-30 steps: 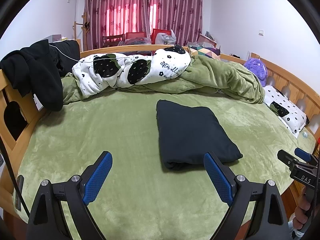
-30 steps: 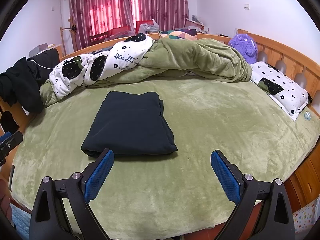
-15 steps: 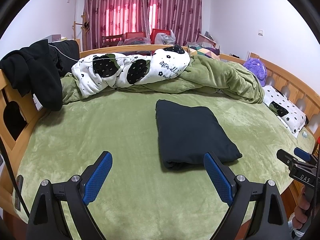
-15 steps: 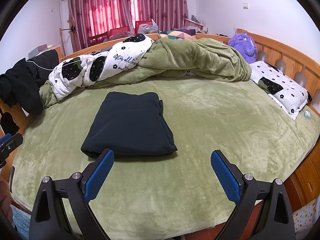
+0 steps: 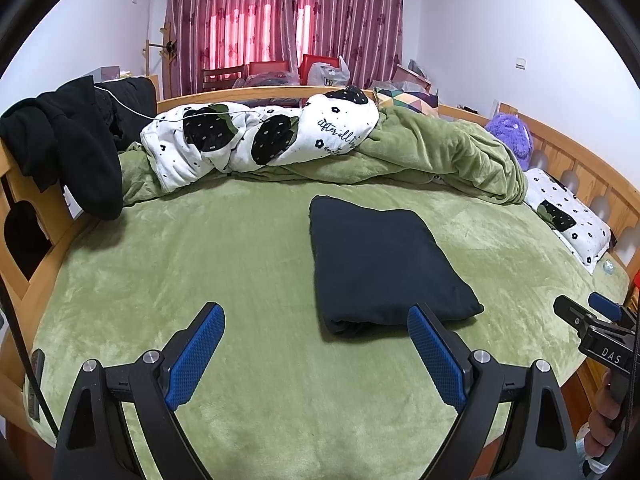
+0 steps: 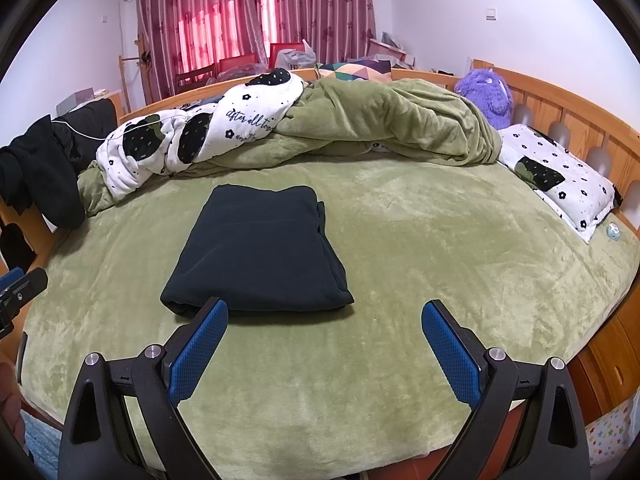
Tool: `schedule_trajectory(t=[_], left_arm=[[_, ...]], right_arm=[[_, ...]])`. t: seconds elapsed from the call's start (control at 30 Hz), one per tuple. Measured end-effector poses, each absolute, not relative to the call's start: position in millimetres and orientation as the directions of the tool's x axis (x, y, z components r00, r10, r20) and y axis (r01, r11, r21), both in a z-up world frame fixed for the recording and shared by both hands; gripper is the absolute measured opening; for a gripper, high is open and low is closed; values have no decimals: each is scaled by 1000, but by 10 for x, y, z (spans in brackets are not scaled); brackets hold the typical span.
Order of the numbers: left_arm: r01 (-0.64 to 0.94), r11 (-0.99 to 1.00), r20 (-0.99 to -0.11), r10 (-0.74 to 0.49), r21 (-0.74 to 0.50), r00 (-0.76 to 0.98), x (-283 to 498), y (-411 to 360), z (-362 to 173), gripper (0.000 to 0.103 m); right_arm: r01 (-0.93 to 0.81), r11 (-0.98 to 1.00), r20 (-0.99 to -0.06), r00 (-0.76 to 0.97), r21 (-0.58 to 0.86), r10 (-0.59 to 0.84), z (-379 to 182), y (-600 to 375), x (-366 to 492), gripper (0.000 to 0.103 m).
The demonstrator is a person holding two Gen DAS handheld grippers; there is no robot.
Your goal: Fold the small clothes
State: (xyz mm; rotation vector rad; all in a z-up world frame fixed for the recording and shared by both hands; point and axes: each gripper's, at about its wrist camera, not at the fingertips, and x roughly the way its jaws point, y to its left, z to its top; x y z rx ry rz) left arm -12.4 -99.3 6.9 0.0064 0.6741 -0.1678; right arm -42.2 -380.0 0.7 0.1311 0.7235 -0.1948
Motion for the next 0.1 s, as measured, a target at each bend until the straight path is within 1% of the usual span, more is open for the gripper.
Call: schedule_trajectory(t=[0.1], left_arm=[[172, 984, -620, -162, -45, 767, -139, -1000, 68, 93]], right_arm=[[222, 974, -668, 733, 54, -130, 10, -3802, -422, 96]])
